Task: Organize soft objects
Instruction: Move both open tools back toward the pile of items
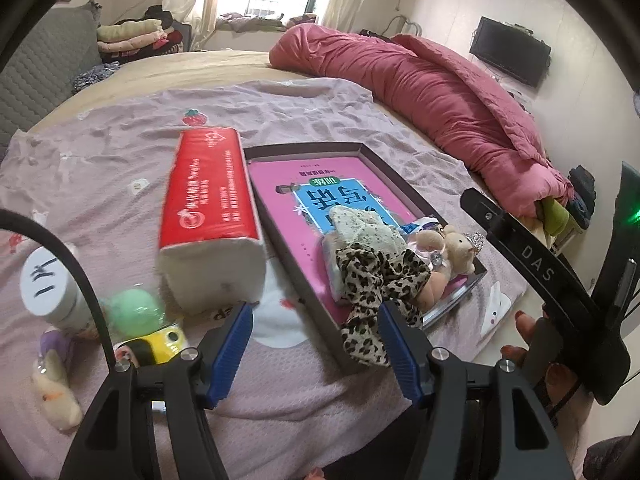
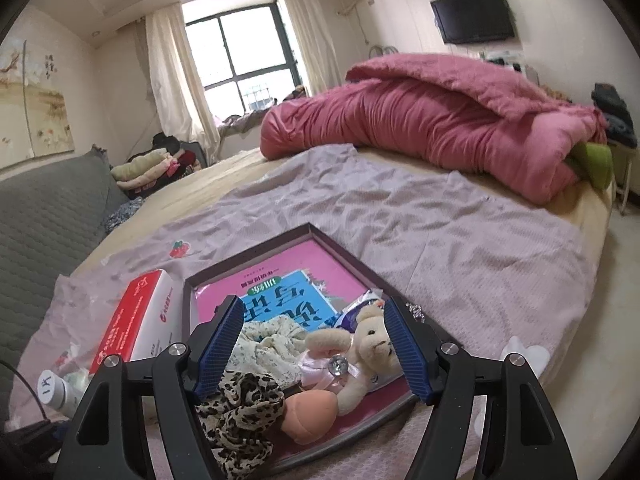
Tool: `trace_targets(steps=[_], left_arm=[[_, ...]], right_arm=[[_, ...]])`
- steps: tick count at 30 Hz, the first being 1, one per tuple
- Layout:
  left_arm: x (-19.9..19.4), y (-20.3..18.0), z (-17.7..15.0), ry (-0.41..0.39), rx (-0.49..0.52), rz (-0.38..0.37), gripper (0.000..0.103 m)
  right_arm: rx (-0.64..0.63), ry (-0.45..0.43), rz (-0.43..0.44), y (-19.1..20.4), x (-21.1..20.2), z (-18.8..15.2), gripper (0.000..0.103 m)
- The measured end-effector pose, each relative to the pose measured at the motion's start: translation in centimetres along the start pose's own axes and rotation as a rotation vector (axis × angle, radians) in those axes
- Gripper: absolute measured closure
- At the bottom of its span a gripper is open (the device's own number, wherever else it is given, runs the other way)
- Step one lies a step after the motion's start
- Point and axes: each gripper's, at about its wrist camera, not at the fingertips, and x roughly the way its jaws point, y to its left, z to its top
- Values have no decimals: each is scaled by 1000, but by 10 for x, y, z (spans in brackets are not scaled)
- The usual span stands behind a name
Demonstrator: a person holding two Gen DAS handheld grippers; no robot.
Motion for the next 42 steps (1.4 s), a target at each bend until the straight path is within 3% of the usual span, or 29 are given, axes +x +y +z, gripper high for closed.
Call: trace_targets(steps=[16,29,42], left_arm=[[-75,51,1,-109,-94,59,38],[-145,134,5,-222,-268,173,38],[-179,176,-6,-271,-321,237,38]], right_arm=[[-135,-66,1,40,-42,-1,29],[-170,-79,102,80,-80,-4,29],[-217,-37,201,122,-104,-13,29]])
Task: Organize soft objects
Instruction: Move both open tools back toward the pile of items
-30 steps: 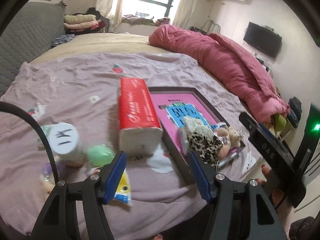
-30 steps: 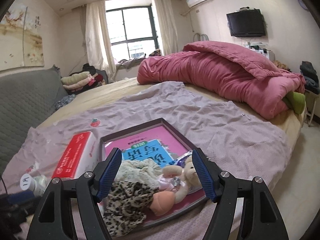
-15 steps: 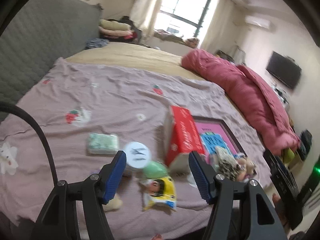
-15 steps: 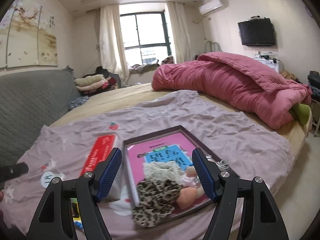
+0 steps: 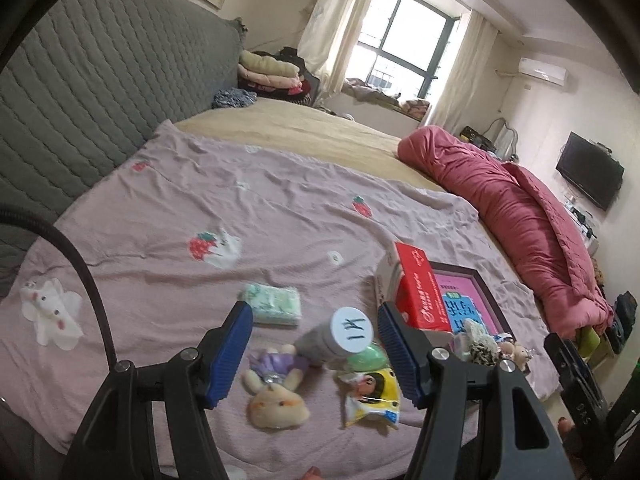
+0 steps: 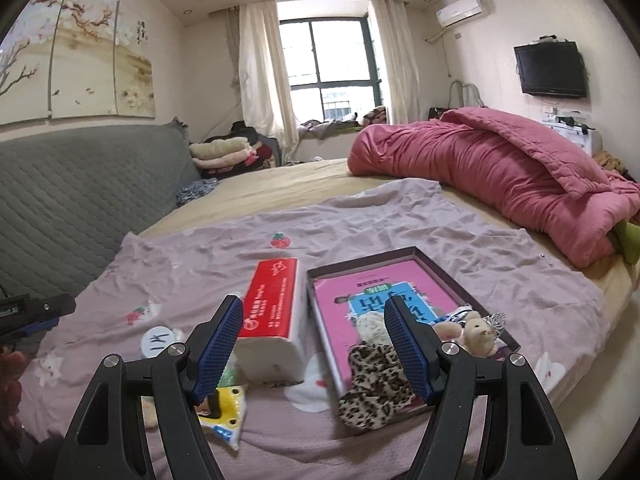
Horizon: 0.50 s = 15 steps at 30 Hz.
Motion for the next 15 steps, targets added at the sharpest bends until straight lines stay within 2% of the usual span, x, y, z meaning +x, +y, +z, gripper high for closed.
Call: trace_targets(steps=[7,15], left_arm=[[0,24,1,2,-25,19,38],[14,47,-8,35,-63,22,38]], right_arm=[[-6,37,48,18,1,1,29],[-86,88,83,50,12,-12,29]])
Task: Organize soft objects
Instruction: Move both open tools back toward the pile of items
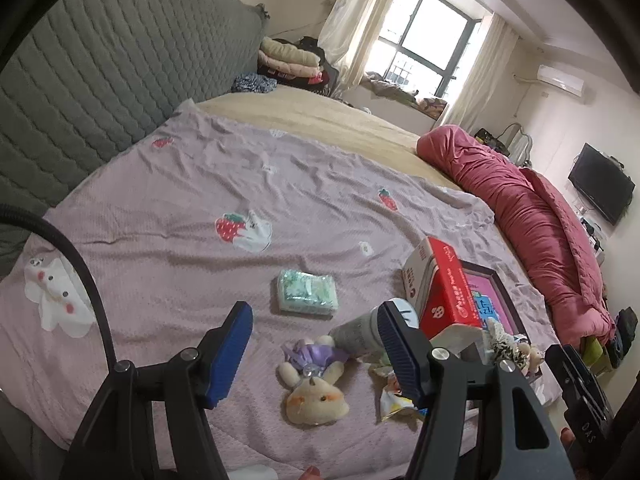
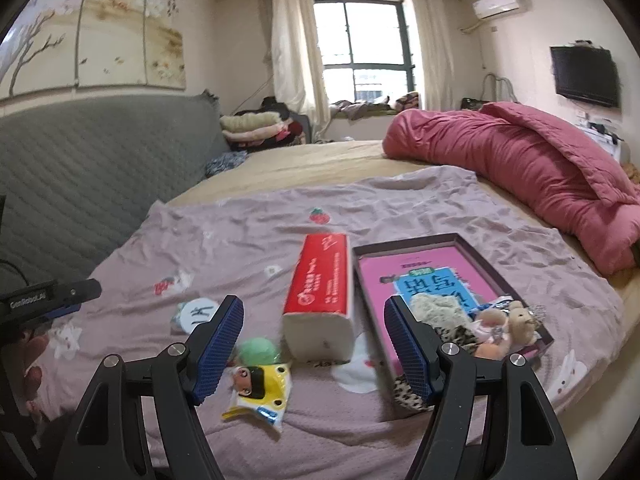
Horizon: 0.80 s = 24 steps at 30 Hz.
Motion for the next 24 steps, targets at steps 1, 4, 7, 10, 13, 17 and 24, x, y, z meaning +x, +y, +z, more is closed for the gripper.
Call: trace_targets(steps=[1,4,7,10,13,17,24], left_arm=[[2,2,-1,4,-4,1,38],[8,10,-5,19,-18,-2,38],[16,15,-10,36,-26,-3,38],[28,19,-14,55,-23,0,38],[42,21,-17,79,-9,-1,38],[66,24,-15,119,-7,-18,38],[114,38,-6,182,-64,-58,38]], right_arm=[[-10,8,4,3,2,-1,29],[-31,26,13,11,8,-6,29],[-44,55,22,16,17,-13,29],[-49,89,31,19,27,-19,29],[-53,119,36,21,37,-24,29],[-54,137,41,23,45,-29,29],[-51,176,41,22,61,-35,29]])
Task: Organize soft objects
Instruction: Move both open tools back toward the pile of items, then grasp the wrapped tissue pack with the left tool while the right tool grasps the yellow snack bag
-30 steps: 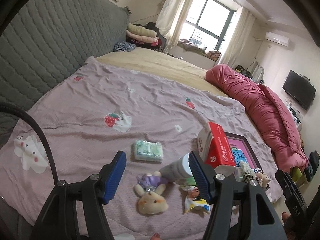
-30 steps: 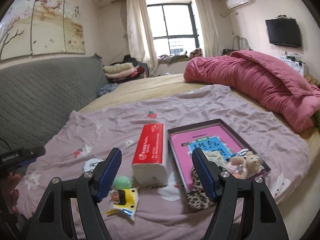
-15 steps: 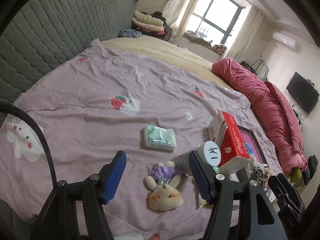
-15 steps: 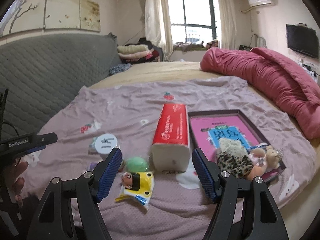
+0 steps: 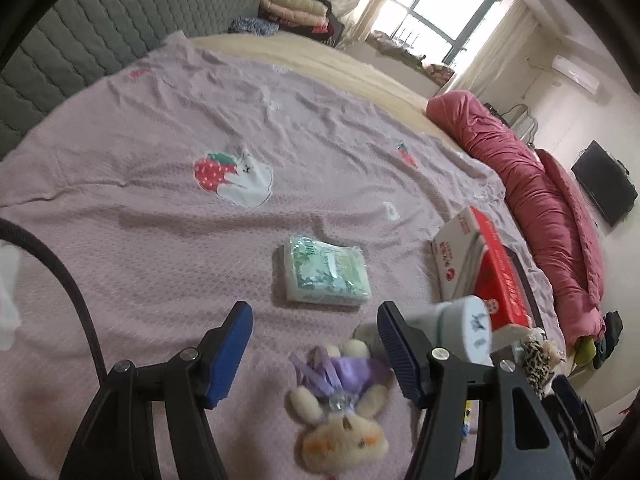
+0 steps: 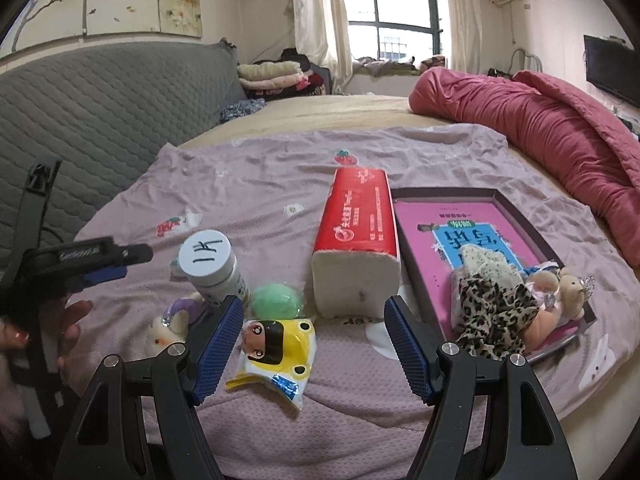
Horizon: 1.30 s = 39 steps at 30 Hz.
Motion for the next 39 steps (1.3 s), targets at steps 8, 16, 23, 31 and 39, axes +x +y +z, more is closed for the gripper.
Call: trace_targets(steps=[8,16,23,31,39], left_arm=[[48,21,14,64,-97,-56,38],[80,25,21,94,-152,-120,39],[92,22,20,98,-142,-144,39],[100,14,20,92,-94,-104,51],[100,25,21,89,-146,-126,73]], right_arm=[[-13,51,-12,2,22,-6,29],[-23,93,-14,5,39,-11,29],[-36,176,6,13,65,-20,29],[-33,238,33,19,86,-29,29],[-45,258,46,25,98,-30,29]])
